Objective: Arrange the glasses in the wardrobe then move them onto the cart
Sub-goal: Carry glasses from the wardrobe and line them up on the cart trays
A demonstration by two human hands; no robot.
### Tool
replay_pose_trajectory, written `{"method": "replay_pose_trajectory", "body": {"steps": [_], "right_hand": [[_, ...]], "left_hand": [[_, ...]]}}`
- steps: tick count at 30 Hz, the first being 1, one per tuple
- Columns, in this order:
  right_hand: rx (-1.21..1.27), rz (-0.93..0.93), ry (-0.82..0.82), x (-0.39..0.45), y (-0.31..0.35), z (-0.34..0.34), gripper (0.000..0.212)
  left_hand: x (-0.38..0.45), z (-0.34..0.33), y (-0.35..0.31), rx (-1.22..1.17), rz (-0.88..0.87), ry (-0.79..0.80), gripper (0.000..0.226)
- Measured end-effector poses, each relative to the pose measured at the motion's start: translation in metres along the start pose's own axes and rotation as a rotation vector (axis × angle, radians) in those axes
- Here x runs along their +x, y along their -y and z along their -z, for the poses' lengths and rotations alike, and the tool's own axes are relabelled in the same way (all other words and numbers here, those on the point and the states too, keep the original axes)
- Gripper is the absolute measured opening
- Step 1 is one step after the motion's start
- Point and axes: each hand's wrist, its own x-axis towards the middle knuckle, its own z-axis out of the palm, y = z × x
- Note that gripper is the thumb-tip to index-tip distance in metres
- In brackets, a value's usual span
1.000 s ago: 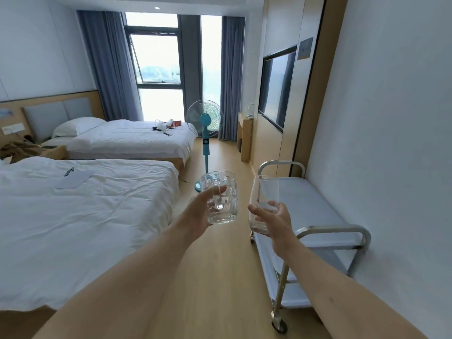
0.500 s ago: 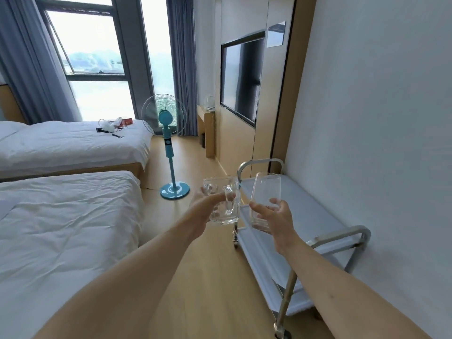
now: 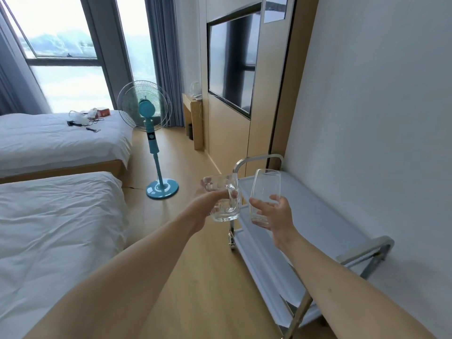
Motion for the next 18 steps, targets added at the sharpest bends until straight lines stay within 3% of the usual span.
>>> {"method": "replay_pose_trajectory", "body": {"steps": [4,18], "right_hand": [[0.031,-0.023,-0.028,0.062,-0.009,-0.011,0.089],[-0.006,-0.098,-0.137,0.230,-0.031,-0.025,0.081]], "left_hand": [[0.070,0.001,-0.001,0.045,0.008,0.024,0.068],[0.268,-0.005,0.029,0.157,0.194,0.043,0.096]]}}
